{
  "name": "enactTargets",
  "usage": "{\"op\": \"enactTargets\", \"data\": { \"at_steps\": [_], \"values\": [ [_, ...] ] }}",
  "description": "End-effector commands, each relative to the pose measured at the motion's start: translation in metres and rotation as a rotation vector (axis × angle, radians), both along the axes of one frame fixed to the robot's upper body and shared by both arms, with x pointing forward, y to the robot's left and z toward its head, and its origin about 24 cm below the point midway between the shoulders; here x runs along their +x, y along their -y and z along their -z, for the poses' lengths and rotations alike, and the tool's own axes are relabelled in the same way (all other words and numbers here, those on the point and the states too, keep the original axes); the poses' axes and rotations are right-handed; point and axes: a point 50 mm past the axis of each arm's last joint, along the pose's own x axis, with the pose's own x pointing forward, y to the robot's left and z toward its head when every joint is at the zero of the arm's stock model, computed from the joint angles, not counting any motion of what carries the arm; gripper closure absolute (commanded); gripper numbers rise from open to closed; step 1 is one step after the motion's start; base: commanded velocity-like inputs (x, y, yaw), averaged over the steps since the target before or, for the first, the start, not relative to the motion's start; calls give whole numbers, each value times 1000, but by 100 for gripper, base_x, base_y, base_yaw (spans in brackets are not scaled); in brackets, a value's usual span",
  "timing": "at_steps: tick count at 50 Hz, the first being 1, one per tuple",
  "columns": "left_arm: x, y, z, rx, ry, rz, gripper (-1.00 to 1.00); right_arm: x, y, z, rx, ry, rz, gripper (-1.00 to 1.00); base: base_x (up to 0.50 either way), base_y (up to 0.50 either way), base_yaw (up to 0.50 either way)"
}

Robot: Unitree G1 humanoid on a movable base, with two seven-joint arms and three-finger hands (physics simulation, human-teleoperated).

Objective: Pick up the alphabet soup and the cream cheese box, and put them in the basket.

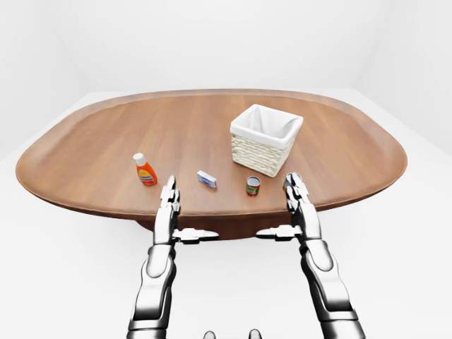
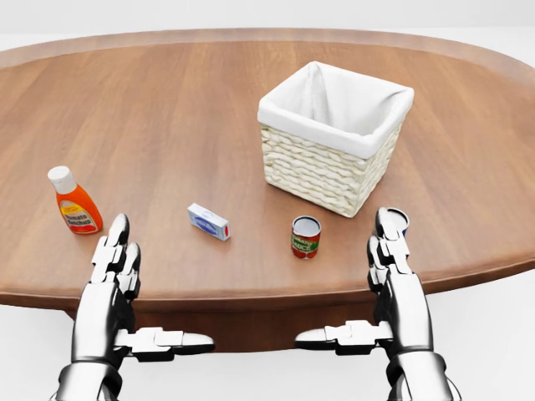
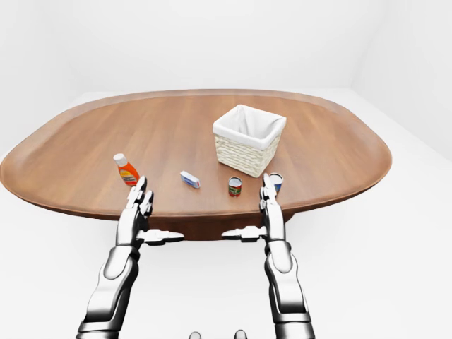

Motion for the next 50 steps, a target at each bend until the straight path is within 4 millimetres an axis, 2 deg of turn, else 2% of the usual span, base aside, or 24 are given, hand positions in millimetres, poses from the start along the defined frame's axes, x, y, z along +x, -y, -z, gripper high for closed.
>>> {"op": "enactTargets", "data": {
  "at_steps": [1,50],
  "values": [
    [-1,-7,-1,0,0,-1,-100,1,7,2,3,-8,3,-100,0,0,0],
    [0,-8,0,-4,11,3,-100,0,21,-5,29,33,113,-100,0,0,0]
  ]
}}
